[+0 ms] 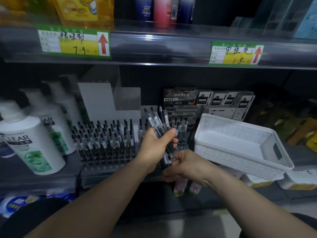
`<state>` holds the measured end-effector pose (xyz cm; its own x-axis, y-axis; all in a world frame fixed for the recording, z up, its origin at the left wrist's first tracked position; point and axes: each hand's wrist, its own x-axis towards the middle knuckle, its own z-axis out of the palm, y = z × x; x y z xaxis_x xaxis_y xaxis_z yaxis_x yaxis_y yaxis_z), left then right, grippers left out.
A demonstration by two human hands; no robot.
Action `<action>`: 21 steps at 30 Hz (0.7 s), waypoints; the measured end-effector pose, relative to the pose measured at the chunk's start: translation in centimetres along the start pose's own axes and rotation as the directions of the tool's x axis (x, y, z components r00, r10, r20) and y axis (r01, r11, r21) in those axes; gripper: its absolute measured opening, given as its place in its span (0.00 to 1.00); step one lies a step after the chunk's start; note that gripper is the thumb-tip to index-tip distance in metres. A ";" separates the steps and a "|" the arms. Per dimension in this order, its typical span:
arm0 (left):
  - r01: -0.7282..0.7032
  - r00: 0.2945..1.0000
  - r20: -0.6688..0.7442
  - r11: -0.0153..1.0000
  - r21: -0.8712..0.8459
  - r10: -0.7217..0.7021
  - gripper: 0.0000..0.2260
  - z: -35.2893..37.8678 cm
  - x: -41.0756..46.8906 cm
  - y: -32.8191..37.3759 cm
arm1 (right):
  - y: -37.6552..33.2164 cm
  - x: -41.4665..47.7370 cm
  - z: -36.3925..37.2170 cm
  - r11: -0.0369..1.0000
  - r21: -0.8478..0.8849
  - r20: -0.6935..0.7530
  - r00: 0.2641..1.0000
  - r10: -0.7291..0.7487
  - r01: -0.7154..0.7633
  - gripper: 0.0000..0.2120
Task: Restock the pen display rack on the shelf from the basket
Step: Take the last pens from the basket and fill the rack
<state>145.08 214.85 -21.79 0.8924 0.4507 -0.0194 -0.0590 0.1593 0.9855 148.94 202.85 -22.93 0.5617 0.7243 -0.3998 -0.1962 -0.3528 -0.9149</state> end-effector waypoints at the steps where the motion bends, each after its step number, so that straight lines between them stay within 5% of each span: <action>1: 0.011 1.000 0.010 1.000 -0.003 -0.011 0.04 -0.2 0.0 -0.1 | -0.2 -0.2 0.0 1.000 -0.017 0.025 1.000 -0.002 0.002 0.18; 6: 0.074 0.994 0.088 0.996 -0.039 -0.071 0.07 -1.6 0.1 -0.2 | -1.7 -1.3 -1.5 0.983 -0.181 0.116 0.992 0.048 -0.027 0.10; 9: 0.117 0.976 0.189 0.993 -0.016 -0.112 0.03 -1.9 -0.5 0.2 | -2.3 -1.0 -3.1 0.961 -0.277 0.017 1.000 0.008 -0.002 0.13; 14: 0.128 0.930 0.347 0.992 -0.007 -0.118 0.03 -1.4 -1.3 -0.5 | -4.0 -0.3 -3.8 0.959 -0.134 -0.234 0.933 -0.274 0.248 0.08; 17: 0.156 0.906 0.397 0.988 0.007 -0.146 0.12 -1.5 -1.2 -0.8 | -4.2 0.0 -3.5 0.951 0.062 -0.235 0.931 -0.280 0.302 0.09; 21: 0.199 0.888 0.425 0.980 -0.006 -0.178 0.13 -1.5 -1.2 -1.1 | -4.0 0.1 -3.9 0.954 -0.025 -0.211 0.932 -0.296 0.297 0.08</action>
<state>143.38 215.43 -23.07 0.9927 -0.0012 -0.1208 0.1172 0.2513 0.9608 152.91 202.06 -19.13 0.7507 0.6545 -0.0901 -0.0004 -0.1359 -0.9907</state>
